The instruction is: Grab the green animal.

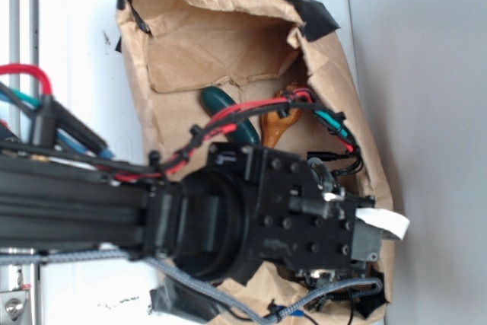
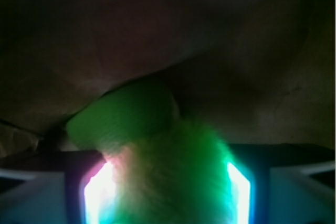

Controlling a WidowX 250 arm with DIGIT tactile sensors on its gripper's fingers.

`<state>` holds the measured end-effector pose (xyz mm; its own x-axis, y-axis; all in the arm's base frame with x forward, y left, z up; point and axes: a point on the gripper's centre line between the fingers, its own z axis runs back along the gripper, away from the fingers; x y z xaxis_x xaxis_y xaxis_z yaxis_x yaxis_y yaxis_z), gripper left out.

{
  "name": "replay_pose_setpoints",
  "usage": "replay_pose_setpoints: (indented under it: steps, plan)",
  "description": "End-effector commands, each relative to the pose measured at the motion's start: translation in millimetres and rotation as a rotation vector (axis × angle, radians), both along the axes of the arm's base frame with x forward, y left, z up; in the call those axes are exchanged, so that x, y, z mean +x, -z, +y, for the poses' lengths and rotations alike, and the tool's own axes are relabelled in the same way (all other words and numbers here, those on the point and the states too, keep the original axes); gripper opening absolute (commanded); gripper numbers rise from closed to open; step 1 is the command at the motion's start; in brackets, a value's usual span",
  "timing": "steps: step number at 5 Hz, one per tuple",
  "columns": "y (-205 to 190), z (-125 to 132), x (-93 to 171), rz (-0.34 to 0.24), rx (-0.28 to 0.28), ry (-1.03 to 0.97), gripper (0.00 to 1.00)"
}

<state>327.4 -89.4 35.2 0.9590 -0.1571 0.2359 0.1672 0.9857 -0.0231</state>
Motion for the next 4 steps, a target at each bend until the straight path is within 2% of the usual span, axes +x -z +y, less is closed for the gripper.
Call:
replay_pose_setpoints:
  steps: [1, 2, 3, 4]
  plan:
    - [-68, 31, -2, -0.050, -0.117, 0.004, 0.00]
    - [-67, 60, -14, 0.019, -0.035, -0.051, 0.00]
    - [-71, 90, -38, 0.201, 0.089, -0.086, 0.00]
    - [-77, 106, -57, 0.131, 0.092, -0.151, 0.00]
